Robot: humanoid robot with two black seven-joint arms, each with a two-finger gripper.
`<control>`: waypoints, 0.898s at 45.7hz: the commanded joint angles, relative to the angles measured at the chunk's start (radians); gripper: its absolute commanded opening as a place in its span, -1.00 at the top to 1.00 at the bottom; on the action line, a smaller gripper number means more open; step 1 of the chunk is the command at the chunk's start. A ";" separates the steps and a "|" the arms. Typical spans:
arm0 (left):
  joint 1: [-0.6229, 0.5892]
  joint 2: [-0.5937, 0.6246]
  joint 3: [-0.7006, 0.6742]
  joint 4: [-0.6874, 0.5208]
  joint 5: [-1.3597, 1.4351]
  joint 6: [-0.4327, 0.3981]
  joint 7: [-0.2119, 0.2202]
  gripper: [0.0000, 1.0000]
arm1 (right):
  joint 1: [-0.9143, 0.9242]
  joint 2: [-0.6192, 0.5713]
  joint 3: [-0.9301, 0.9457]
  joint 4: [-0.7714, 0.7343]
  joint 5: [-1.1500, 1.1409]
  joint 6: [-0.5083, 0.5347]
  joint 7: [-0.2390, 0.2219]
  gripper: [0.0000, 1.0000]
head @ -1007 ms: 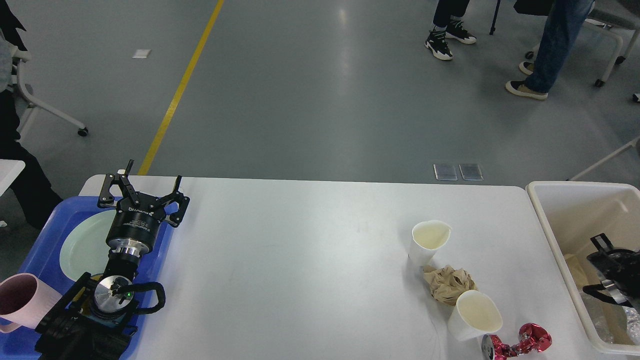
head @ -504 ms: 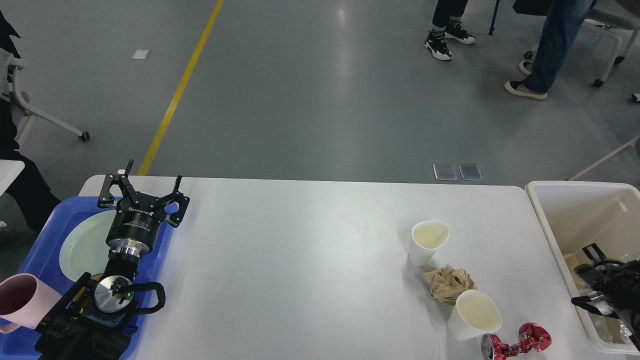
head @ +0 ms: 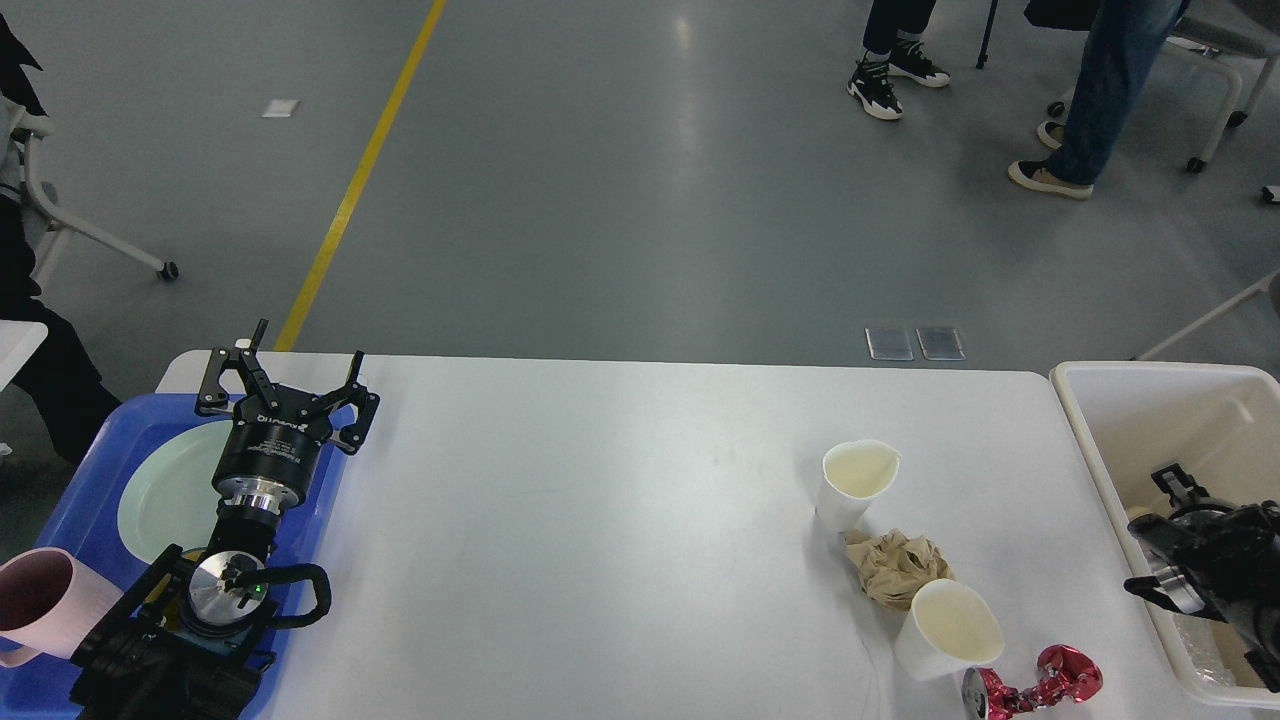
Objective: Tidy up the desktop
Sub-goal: 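Raise the right gripper out of the bin toward the paper cups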
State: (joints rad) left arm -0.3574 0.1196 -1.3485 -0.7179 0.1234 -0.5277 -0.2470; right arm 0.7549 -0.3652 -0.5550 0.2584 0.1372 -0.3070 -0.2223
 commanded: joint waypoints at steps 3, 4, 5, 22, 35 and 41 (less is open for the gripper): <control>0.000 0.000 0.000 0.000 0.001 0.000 0.000 -0.92 | 0.206 -0.133 -0.194 0.313 -0.066 0.017 -0.006 -1.00; 0.000 0.000 0.000 0.000 0.001 0.000 0.000 -0.92 | 0.243 -0.139 -0.232 0.347 -0.068 0.017 -0.006 -1.00; 0.000 0.000 -0.001 0.000 -0.001 0.000 0.000 -0.92 | 0.279 -0.147 -0.268 0.378 -0.068 0.017 -0.006 -1.00; 0.000 0.000 0.000 0.000 0.001 0.000 0.000 -0.92 | 0.981 -0.135 -0.766 0.927 -0.065 0.271 -0.011 -1.00; 0.000 0.000 0.000 0.000 -0.001 0.000 0.000 -0.92 | 1.342 -0.009 -0.790 0.960 -0.061 1.021 -0.011 -1.00; 0.000 0.000 0.000 0.000 -0.001 0.000 0.000 -0.92 | 1.465 0.075 -0.804 1.007 -0.062 1.218 -0.011 -1.00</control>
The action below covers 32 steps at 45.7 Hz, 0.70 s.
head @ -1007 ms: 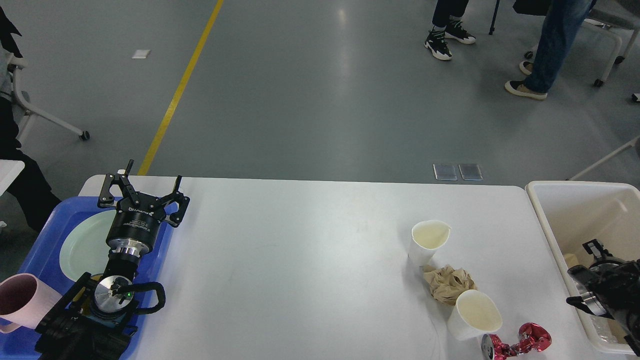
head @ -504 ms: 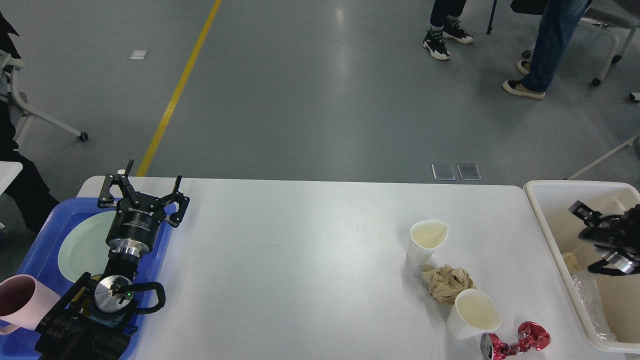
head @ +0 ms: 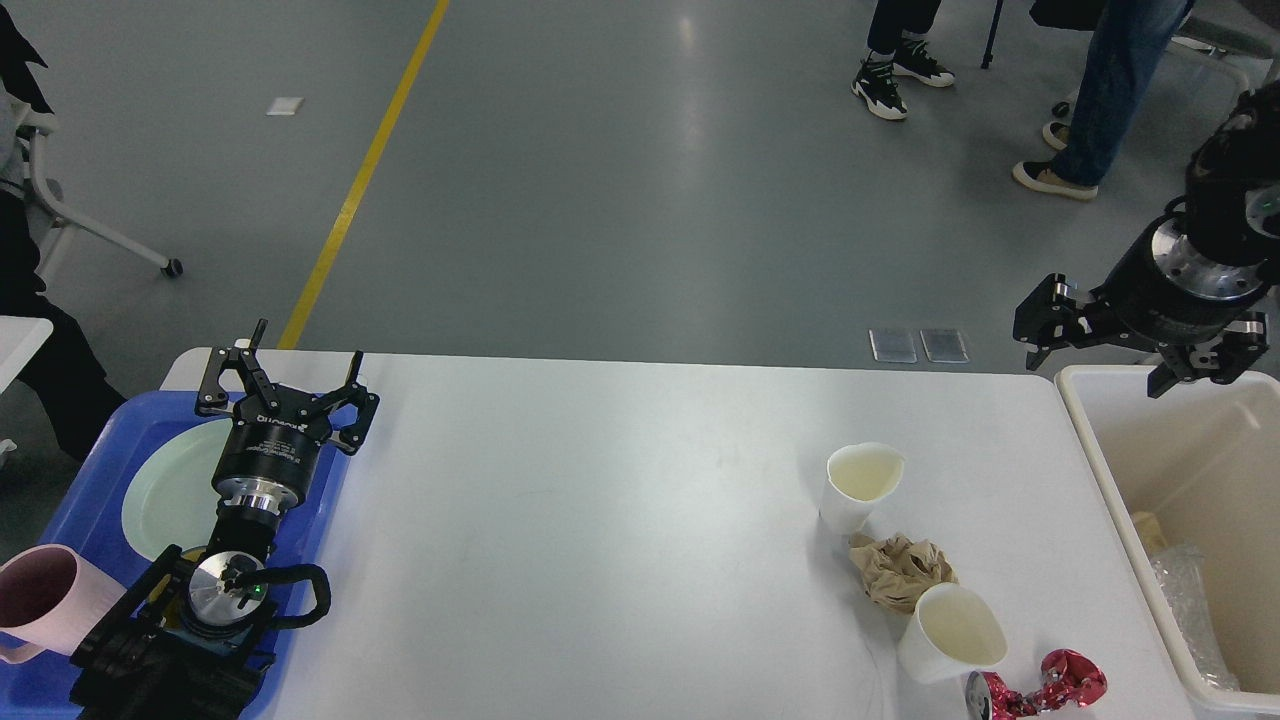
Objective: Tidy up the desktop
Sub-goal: 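Raise the right gripper out of the bin toward the paper cups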
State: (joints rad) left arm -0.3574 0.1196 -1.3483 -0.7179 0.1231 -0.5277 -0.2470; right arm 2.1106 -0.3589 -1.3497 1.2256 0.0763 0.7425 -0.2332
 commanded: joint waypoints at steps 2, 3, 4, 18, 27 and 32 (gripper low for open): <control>0.000 0.000 0.000 0.000 0.000 0.000 0.000 -0.92 | 0.166 0.090 -0.008 0.075 0.000 0.208 0.000 -1.00; 0.000 0.000 0.000 0.000 0.000 0.000 0.000 -0.92 | 0.192 0.097 -0.006 0.098 0.000 0.217 0.000 -1.00; 0.000 0.000 0.000 0.000 0.000 0.000 0.000 -0.92 | 0.219 0.101 -0.005 0.124 0.000 0.217 0.000 -1.00; 0.000 0.000 0.000 0.000 0.000 0.000 0.000 -0.92 | 0.405 0.101 0.011 0.347 0.002 0.217 0.003 -1.00; 0.000 0.000 0.000 0.000 0.000 0.000 0.000 -0.92 | 0.404 0.095 0.007 0.342 0.046 0.217 0.009 -1.00; 0.000 0.000 0.000 0.000 0.001 0.000 0.000 -0.92 | 0.396 0.092 0.014 0.339 0.069 0.217 0.011 -1.00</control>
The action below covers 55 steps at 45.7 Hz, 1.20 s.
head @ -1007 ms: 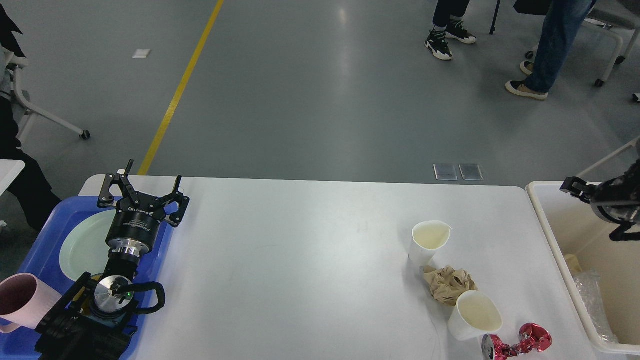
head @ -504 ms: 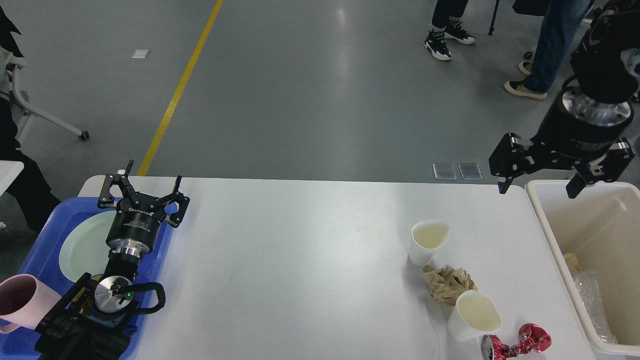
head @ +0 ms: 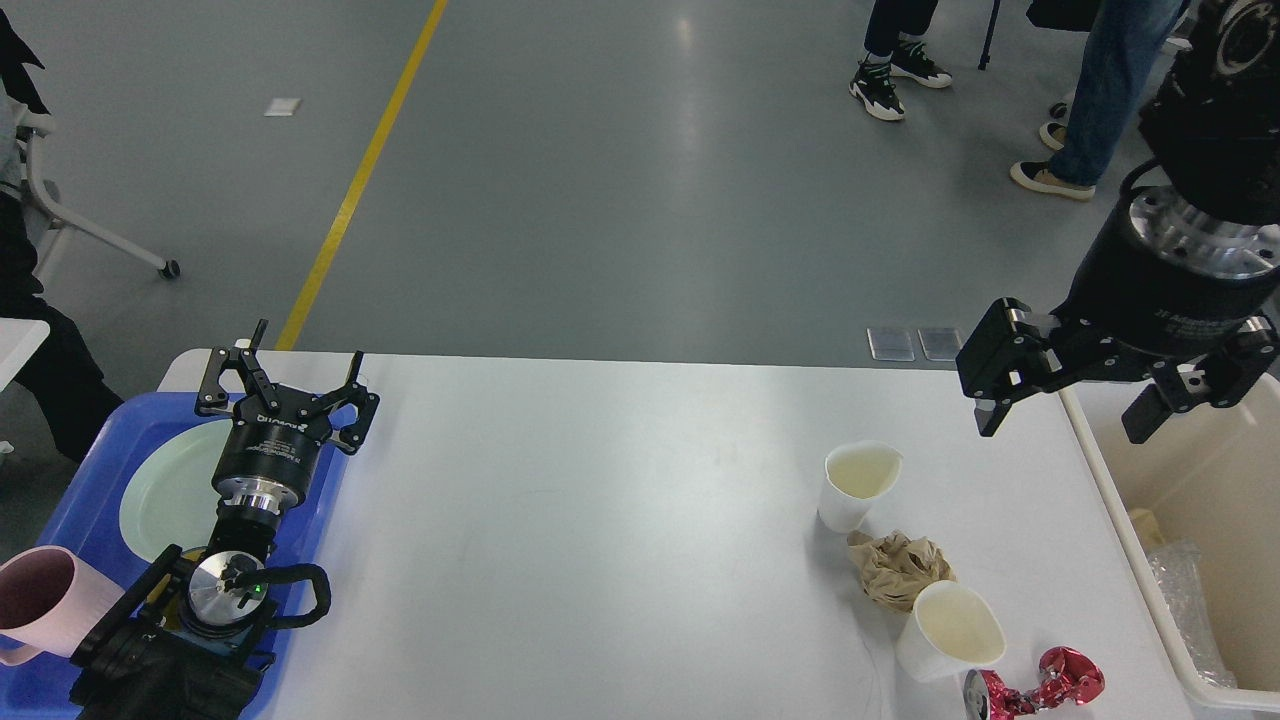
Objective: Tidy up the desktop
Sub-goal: 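Raise the right gripper out of the bin toward the paper cups, then lower the right gripper onto the white paper cup beside the red can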
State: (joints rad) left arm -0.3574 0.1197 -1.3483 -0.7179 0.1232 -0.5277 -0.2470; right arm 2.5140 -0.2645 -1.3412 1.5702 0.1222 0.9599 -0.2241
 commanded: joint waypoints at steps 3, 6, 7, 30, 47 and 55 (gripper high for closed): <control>0.000 0.000 0.000 0.000 0.000 0.000 0.000 -0.92 | -0.024 -0.001 0.016 -0.010 0.024 0.000 0.002 -1.00; 0.000 0.000 -0.002 0.000 0.000 0.000 0.000 -0.92 | -0.030 -0.002 0.024 -0.015 0.020 -0.004 0.002 -1.00; 0.000 0.000 -0.002 0.000 0.000 0.000 0.000 -0.92 | -0.033 -0.002 0.024 -0.015 0.020 -0.007 0.000 -0.98; 0.000 0.000 -0.002 0.000 0.001 0.000 0.000 -0.92 | -0.498 -0.007 0.037 -0.009 -0.016 -0.343 0.002 -0.77; 0.000 0.000 -0.002 0.000 0.001 0.000 0.000 -0.92 | -0.814 0.019 0.067 -0.097 -0.019 -0.661 0.002 -0.82; 0.000 -0.002 0.000 0.000 0.001 0.000 0.000 -0.92 | -0.909 0.033 0.129 -0.151 -0.018 -0.670 0.000 -0.82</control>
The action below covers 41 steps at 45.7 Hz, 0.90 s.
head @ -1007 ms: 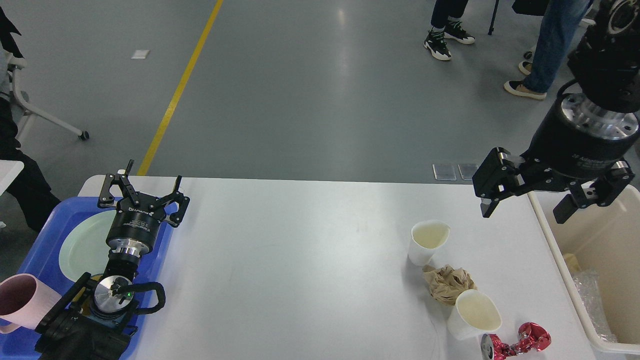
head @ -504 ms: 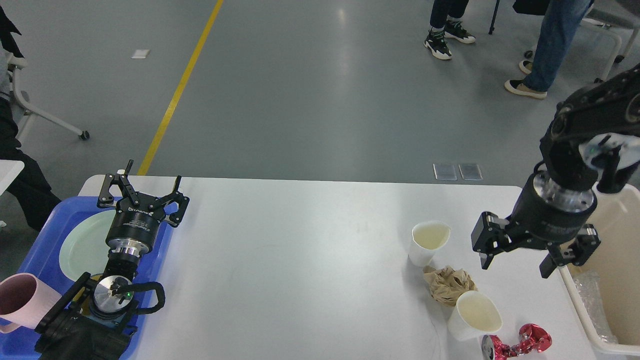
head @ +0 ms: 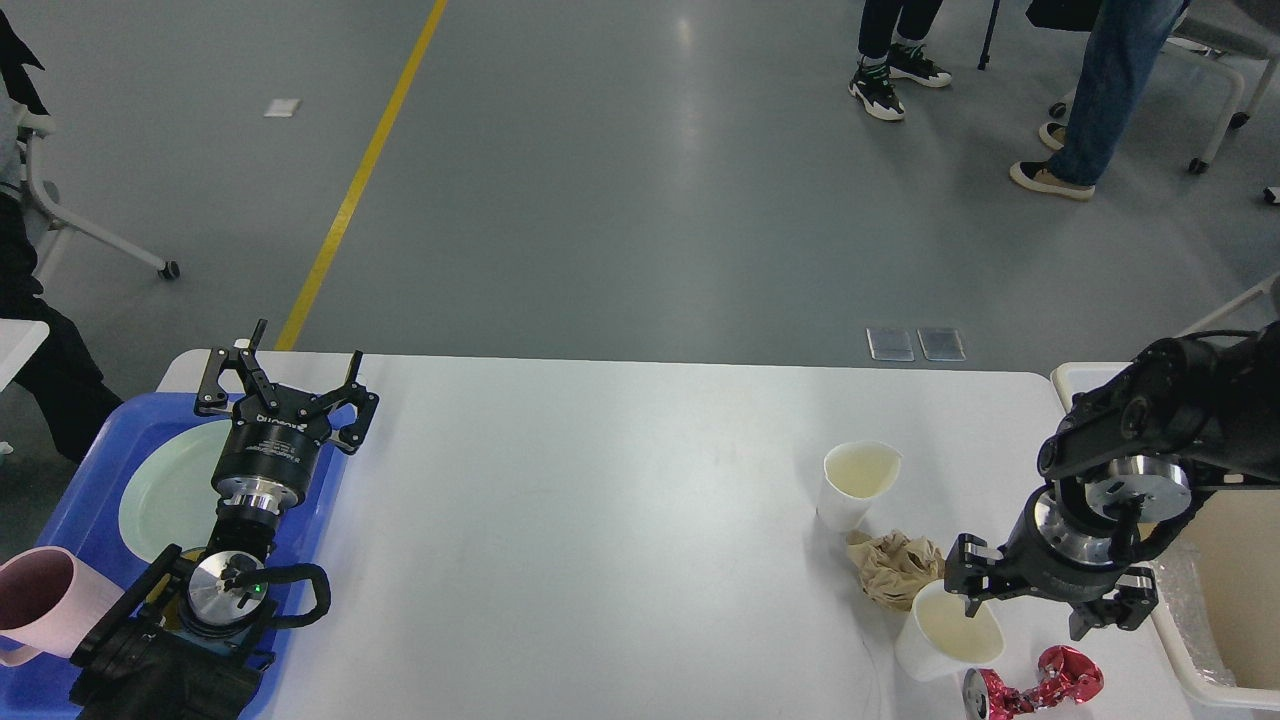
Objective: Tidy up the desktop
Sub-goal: 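Lower the right gripper onto the white paper cup beside the red can, then grasp the paper cup with the right gripper and lift it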
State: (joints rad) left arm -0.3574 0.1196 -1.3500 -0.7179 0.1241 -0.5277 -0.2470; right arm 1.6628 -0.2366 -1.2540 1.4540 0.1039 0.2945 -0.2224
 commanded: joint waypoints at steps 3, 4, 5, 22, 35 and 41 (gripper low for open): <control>0.000 0.000 0.000 0.000 0.000 0.000 0.000 -0.92 | -0.083 0.006 0.050 -0.057 0.000 -0.006 -0.002 -0.82; 0.000 0.000 0.000 0.000 0.000 0.000 0.000 -0.92 | -0.087 0.008 0.050 -0.063 0.000 -0.008 -0.002 -0.82; 0.000 0.000 0.000 0.000 0.000 0.000 0.000 -0.92 | -0.090 0.008 0.051 -0.069 0.002 -0.012 -0.002 -0.82; 0.000 0.000 0.000 0.000 -0.001 0.000 0.000 -0.92 | -0.136 0.013 0.067 -0.077 0.014 -0.123 -0.002 -0.06; 0.000 0.000 0.000 0.000 0.000 0.000 0.000 -0.92 | -0.147 0.010 0.076 -0.075 0.023 -0.127 -0.002 1.00; 0.000 0.000 0.000 0.000 0.000 0.000 0.000 -0.92 | -0.152 0.011 0.081 -0.073 0.026 -0.133 -0.002 1.00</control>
State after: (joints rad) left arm -0.3574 0.1195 -1.3498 -0.7179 0.1240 -0.5277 -0.2470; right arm 1.5139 -0.2269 -1.1776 1.3805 0.1291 0.1652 -0.2241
